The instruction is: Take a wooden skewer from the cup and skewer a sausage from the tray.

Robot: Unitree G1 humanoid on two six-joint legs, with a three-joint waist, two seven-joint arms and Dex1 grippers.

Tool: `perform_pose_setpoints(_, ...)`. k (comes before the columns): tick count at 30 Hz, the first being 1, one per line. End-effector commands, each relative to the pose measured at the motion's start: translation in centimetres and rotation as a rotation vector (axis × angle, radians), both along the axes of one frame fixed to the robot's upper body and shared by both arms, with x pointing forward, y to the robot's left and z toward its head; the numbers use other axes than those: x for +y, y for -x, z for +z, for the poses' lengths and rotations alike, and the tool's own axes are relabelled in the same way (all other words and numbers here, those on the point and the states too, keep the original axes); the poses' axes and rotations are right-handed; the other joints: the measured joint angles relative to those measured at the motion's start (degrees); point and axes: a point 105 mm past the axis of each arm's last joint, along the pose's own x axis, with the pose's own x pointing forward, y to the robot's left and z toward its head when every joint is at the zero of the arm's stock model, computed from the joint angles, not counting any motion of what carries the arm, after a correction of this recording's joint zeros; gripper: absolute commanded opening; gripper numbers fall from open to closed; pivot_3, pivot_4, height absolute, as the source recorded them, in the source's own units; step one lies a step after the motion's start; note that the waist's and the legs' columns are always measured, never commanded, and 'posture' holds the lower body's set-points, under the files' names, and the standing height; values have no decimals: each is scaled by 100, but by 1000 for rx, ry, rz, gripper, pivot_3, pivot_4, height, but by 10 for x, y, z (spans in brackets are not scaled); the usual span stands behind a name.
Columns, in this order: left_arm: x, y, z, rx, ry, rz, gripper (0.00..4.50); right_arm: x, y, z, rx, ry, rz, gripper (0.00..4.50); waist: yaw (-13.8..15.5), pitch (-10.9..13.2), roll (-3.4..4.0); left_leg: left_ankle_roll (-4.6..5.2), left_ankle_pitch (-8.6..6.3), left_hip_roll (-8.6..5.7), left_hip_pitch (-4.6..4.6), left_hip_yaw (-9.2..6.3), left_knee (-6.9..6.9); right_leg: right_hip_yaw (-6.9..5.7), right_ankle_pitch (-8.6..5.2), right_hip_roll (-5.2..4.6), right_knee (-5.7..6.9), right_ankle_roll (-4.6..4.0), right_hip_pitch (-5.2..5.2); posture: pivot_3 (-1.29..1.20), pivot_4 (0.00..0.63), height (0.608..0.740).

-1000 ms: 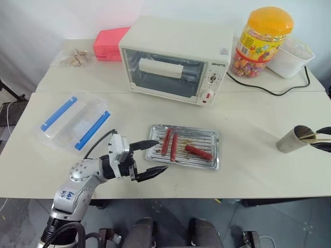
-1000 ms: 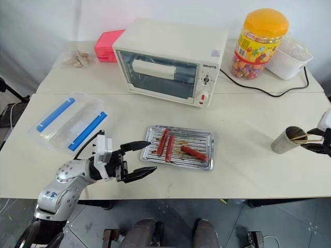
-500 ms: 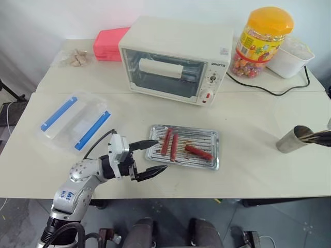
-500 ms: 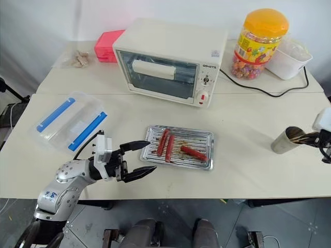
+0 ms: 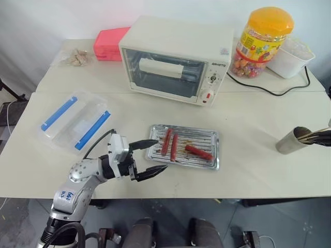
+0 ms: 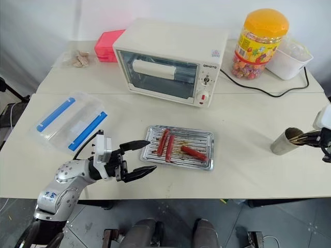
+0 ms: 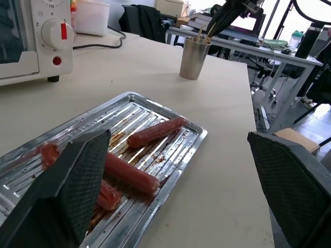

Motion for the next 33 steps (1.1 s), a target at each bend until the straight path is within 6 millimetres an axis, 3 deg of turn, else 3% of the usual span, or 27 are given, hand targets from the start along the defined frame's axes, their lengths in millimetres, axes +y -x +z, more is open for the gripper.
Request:
perform_pose_setpoints(1, 0, 0, 5, -38, 11, -5, 4500, -1, 8, 47, -103, 6, 6, 47, 0, 0, 2, 0, 0, 0, 0, 0, 0, 0, 0, 0, 0, 0, 0, 0, 150, 740)
perform_pose_setpoints(6, 1, -4, 1, -40, 5, -25, 4500, 7, 27, 80, -102, -46, 21, 47, 4, -1, 5, 0, 0, 0, -1, 0, 0, 0, 0, 0, 0, 0, 0, 0, 150, 740)
perform_pose_setpoints(13, 5, -12, -2, -50, -13, -46, 4500, 41, 35, 116, -197, -229, 105, 47, -6, -1, 5, 0, 0, 2, 0, -1, 0, 0, 0, 1, 0, 0, -1, 0, 150, 740)
perform_pose_setpoints(19, 18, -13, 0, -55, -37, -39, 4500, 76, 30, 119, -217, -393, 255, 47, -12, 0, -1, -2, -1, 7, -1, -1, 1, -1, 0, 3, 1, 0, -4, 0, 150, 740)
perform_pose_setpoints(28, 29, -3, 20, -24, 10, -67, 4500, 168, 10, 33, -28, -808, 523, 47, 12, -6, -23, -5, -3, 5, -9, -7, 8, -9, 0, 1, 20, 0, -18, 0, 150, 740)
perform_pose_setpoints(33, 14, 3, 30, 23, 79, -132, 4500, 206, 10, 11, 86, -1009, 580, 47, 11, -7, -25, -5, -3, -2, -9, -17, 13, -9, 0, -2, 33, -1, -17, 0, 150, 740)
